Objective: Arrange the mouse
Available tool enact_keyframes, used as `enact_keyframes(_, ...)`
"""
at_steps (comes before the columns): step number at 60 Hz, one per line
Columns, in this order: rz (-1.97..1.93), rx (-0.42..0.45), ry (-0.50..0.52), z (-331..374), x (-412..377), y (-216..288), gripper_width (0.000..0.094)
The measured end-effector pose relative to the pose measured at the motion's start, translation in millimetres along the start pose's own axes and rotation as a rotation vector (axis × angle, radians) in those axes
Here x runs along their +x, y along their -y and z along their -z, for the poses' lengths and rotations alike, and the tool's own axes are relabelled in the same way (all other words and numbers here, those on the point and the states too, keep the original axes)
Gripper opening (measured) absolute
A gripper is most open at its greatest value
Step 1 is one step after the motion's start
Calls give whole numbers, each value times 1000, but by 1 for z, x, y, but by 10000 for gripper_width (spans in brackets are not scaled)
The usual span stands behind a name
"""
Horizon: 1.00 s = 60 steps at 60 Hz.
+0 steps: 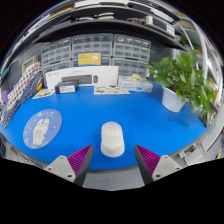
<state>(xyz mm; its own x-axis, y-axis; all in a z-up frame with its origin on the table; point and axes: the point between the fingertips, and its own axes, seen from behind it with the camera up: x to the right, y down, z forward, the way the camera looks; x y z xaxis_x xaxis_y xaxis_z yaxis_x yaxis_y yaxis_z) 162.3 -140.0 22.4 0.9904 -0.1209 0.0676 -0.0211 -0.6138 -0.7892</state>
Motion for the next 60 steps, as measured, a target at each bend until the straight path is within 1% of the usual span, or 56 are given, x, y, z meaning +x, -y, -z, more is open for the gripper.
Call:
enact_keyframes(4, -6, -3, -7, -21, 4, 14, 838)
enact_keyframes(10, -17, -7, 10, -47, 2, 30, 771)
enact_keyframes(15, -11, -54, 23, -63, 0, 27, 707)
enact_keyframes(18, -19, -66, 31, -69, -4, 26, 682)
enact_keyframes(20, -29, -72, 39, -71, -6, 23, 652)
enact_keyframes(21, -33, -79, 41, -73, -8, 21, 617)
enact_keyframes(22, -35, -85, 50, -73, -10, 19, 640)
enact_keyframes(23, -46, -70, 47, -73, -10, 22, 570)
enact_keyframes(25, -53, -64, 43, -73, -9, 20, 527)
enact_keyframes(30, -25, -40, 28, -73, -10, 21, 482)
enact_keyframes(35, -32, -43, 5, -74, -10, 19, 440)
enact_keyframes(36, -35, -48, 3, -73, -10, 19, 463)
enact_keyframes(37, -41, -51, -1, -72, -10, 19, 414)
enact_keyframes(41, -68, -74, -6, -72, -10, 19, 368)
enact_keyframes(47, -88, -119, -21, -70, -10, 17, 359)
enact_keyframes(51, -85, -141, -69, -64, -4, 22, 360)
enact_keyframes(56, -98, -92, -115, -42, 2, 59, 361)
enact_keyframes(60, -106, -10, -146, -18, 0, 105, 363)
